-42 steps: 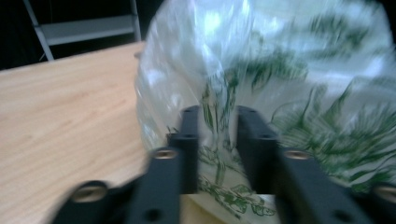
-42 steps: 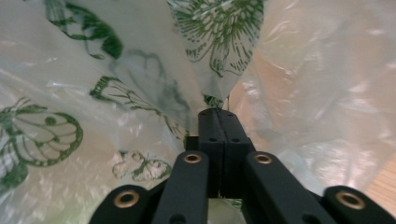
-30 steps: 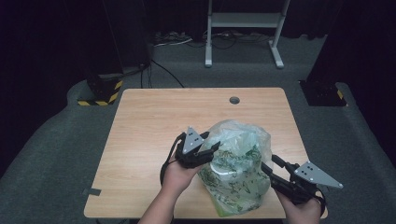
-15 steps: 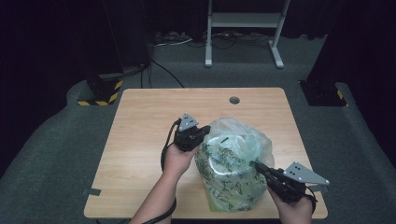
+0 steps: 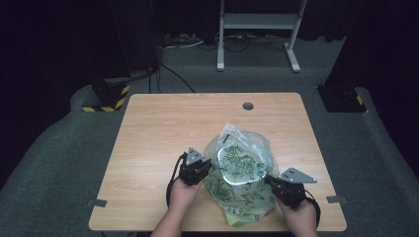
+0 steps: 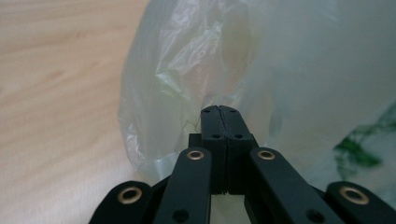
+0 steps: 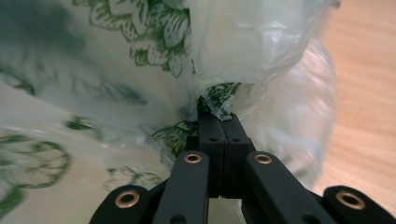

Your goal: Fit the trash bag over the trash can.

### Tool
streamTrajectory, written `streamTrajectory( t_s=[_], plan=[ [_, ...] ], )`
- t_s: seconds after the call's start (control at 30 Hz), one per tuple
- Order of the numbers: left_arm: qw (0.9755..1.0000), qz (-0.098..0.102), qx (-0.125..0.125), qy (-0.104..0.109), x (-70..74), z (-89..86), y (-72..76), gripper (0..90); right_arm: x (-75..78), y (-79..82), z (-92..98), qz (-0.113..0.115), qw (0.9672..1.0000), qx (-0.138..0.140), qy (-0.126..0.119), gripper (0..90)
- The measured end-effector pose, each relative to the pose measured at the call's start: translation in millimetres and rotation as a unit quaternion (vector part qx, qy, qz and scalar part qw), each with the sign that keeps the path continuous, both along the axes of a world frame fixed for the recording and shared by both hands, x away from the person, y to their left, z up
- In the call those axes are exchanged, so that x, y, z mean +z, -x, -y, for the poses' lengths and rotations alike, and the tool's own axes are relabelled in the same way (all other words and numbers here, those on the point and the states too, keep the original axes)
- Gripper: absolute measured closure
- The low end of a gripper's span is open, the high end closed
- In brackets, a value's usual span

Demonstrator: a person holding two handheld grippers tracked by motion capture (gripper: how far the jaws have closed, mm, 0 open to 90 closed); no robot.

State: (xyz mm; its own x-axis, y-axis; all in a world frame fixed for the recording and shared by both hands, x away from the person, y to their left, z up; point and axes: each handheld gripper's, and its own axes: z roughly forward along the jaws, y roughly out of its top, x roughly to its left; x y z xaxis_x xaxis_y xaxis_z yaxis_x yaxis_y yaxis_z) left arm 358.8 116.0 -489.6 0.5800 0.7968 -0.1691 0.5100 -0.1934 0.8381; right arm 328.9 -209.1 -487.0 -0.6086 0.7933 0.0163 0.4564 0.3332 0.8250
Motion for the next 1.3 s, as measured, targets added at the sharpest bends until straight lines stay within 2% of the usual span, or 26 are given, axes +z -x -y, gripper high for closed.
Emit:
streamTrajectory(
  t_s=[0.1,0.2,0.23,0.27,0.33,0.37,0.43,0.47,0.53,0.57,0.63,0.7,0.77,0.87,1.0,1.17,1.3],
  plan=[
    [1.0000,-0.006,-0.004,0.006,-9.2,-3.6,15.0,89.2,-8.5,-5.3,-0.5,-0.010,0.9997,-0.001,0.022,89.4],
    [0.9998,-0.009,-0.018,0.000,-15.6,1.6,26.5,86.8,-11.2,-9.9,1.9,-0.013,0.9992,-0.011,0.037,89.3],
    [0.9996,-0.008,-0.024,-0.010,-16.8,5.4,29.9,84.1,-11.6,-11.7,3.7,-0.014,0.9991,-0.014,0.038,88.9],
    [0.9993,-0.003,-0.028,-0.024,-17.0,8.2,32.8,80.3,-11.6,-12.5,5.2,-0.016,0.9989,-0.019,0.039,86.8],
    [0.9993,0.006,-0.017,-0.032,-14.3,7.9,38.5,68.5,-7.6,-12.3,11.0,-0.018,0.9989,-0.027,0.035,73.7],
    [0.9995,0.016,-0.009,-0.026,-11.5,4.9,41.5,66.5,-3.0,-10.2,16.0,-0.013,0.9991,-0.031,0.024,71.4],
    [0.9990,0.042,0.012,-0.010,-2.3,-3.2,48.2,59.0,9.0,-2.7,26.0,0.011,0.9989,-0.043,0.015,62.6],
    [0.9980,0.058,0.025,-0.001,3.8,-7.4,51.8,55.2,15.6,1.3,30.9,0.022,0.9984,-0.051,0.009,56.9],
    [0.9953,0.089,0.034,0.016,16.4,-11.4,57.0,53.5,29.0,8.8,38.5,0.047,0.9968,-0.063,-0.009,51.5],
    [0.9945,0.098,0.034,0.015,21.7,-9.7,57.0,53.4,35.1,12.2,39.9,0.060,0.9959,-0.065,-0.020,51.3],
    [0.9949,0.096,0.029,0.003,28.0,-0.7,52.3,52.4,44.0,16.2,34.3,0.080,0.9949,-0.051,-0.034,49.5],
    [0.9950,0.098,0.018,-0.008,30.5,9.8,49.1,51.9,47.2,17.1,20.6,0.093,0.9948,-0.033,-0.028,48.3],
    [0.9946,0.102,0.012,-0.011,32.5,17.6,50.2,51.3,46.2,16.5,8.6,0.091,0.9952,-0.025,-0.026,47.0],
    [0.9943,0.104,0.015,-0.016,33.2,24.6,51.4,52.4,43.6,15.5,2.9,0.087,0.9954,-0.029,-0.025,47.1],
    [0.9946,0.101,0.011,-0.022,33.1,37.7,45.5,51.0,41.5,9.6,12.0,0.078,0.9956,-0.042,-0.030,44.8],
    [0.9936,0.107,0.004,-0.036,35.3,64.1,33.8,50.2,41.7,2.0,32.3,0.070,0.9949,-0.068,-0.027,44.5],
    [0.9927,0.111,-0.013,-0.045,38.6,86.7,27.8,48.7,43.3,-0.8,52.5,0.070,0.9935,-0.087,-0.025,44.2]
  ],
)
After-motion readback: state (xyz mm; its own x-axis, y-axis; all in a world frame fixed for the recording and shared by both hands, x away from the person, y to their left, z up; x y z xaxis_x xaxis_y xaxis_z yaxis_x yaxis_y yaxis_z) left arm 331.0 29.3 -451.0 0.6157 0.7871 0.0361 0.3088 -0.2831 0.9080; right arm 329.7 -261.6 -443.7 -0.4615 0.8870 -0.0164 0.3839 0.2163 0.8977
